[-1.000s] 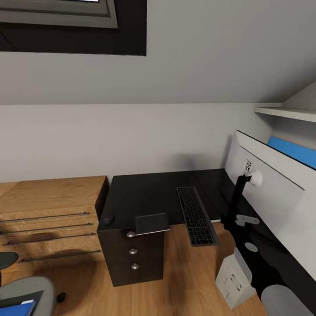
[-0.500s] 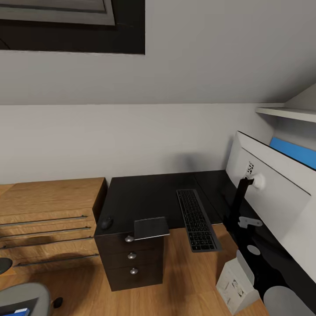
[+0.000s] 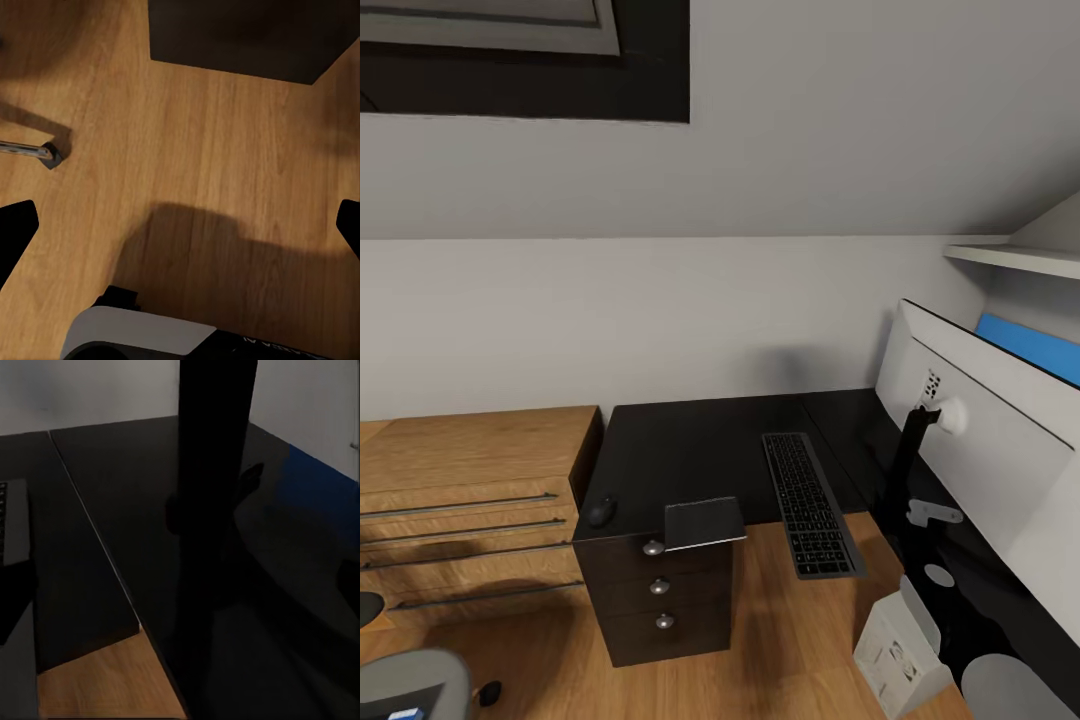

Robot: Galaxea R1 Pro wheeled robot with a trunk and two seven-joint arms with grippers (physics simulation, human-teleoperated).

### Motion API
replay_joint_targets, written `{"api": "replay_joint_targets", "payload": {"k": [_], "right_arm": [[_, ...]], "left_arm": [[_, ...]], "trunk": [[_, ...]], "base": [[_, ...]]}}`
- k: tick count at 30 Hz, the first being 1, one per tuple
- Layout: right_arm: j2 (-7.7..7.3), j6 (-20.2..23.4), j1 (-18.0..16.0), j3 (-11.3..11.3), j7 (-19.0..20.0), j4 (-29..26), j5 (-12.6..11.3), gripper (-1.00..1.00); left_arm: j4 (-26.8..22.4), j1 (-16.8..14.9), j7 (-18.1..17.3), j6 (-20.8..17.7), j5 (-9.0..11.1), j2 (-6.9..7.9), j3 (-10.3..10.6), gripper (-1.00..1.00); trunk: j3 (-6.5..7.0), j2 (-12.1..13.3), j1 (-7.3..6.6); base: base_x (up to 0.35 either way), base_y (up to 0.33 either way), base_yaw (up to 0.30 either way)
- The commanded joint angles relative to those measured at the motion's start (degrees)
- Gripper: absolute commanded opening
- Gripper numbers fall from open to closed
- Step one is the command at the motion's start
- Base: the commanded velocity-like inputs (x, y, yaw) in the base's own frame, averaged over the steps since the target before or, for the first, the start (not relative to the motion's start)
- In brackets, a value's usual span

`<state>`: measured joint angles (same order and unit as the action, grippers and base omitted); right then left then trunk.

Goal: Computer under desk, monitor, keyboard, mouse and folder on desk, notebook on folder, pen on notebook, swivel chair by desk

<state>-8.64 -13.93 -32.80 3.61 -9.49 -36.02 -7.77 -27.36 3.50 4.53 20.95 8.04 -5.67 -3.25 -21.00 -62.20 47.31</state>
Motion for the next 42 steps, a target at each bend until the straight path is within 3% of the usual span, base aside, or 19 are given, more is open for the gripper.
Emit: {"api": "replay_joint_targets", "payload": {"k": [1, 12, 15, 20, 35, 42], "right_arm": [[-0.03, -0.6, -0.06, -0.11, -0.06, 0.43, -0.59, 1.0], [-1.65, -2.08, -1.16, 0.16, -0.27, 5.15, -0.58, 1.0], [-1.84, -2.0, -5.58, 0.12, -0.27, 11.63, -0.52, 1.0], [-2.09, -2.1, -9.7, 0.09, -0.21, 17.12, -0.52, 1.0], [-2.26, -2.34, -11.2, 0.08, -0.17, 19.11, -0.58, 1.0], [-2.32, -2.8, -11.22, 0.13, -0.17, 19.14, -0.59, 1.0]], "left_arm": [[-0.1, 0.02, -0.05, 0.06, 0.23, -0.04, -0.11, 1.0], [0.0, 0.02, -0.05, 0.06, 0.22, -0.11, -0.09, 1.0], [0.52, 0.02, -0.05, 0.06, 0.22, -0.12, -0.09, 1.0], [0.81, 0.02, -0.05, 0.06, 0.22, -0.07, -0.09, 1.0], [0.91, 0.02, -0.05, 0.23, 0.22, -0.04, -0.1, 1.0], [0.91, 0.02, -0.05, 2.05, 0.22, -0.05, -0.12, 1.0]], "trunk": [[-0.05, -0.04, 0.0], [-0.05, -0.04, 0.0], [-0.05, -0.04, 0.0], [-0.05, -0.04, 0.0], [-0.05, -0.04, 0.0], [-0.05, -0.04, 0.0]], "base": [[0.002, 0.0, 0.0], [0.0, 0.0, 0.0], [0.0, 0.0, 0.0], [0.0, 0.0, 0.0], [0.064, 0.0, 0.0], [0.124, 0.0, 0.0]]}}
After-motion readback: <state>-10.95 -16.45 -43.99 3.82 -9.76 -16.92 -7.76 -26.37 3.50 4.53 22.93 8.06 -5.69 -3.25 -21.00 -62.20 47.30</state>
